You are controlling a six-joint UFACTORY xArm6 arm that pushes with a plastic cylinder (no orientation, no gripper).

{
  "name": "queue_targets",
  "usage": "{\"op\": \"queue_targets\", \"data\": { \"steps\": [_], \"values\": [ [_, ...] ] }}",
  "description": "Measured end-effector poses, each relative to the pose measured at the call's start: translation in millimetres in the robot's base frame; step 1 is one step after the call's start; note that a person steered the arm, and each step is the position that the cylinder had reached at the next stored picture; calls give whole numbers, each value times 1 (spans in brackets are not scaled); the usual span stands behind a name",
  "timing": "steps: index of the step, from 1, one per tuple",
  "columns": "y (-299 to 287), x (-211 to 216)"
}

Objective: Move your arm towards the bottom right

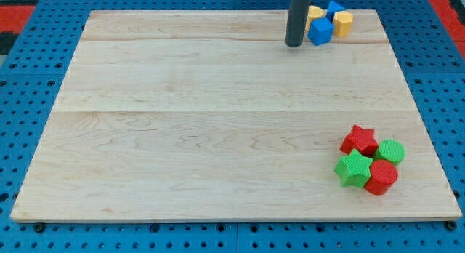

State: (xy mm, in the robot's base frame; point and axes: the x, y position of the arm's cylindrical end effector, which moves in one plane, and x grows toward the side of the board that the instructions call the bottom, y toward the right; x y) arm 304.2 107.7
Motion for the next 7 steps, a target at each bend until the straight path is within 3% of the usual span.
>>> {"op": "queue_targets", "data": {
  "steps": [2, 4, 7],
  "values": [
    [14, 98],
    [127, 105],
    [183, 226]
  ]
}}
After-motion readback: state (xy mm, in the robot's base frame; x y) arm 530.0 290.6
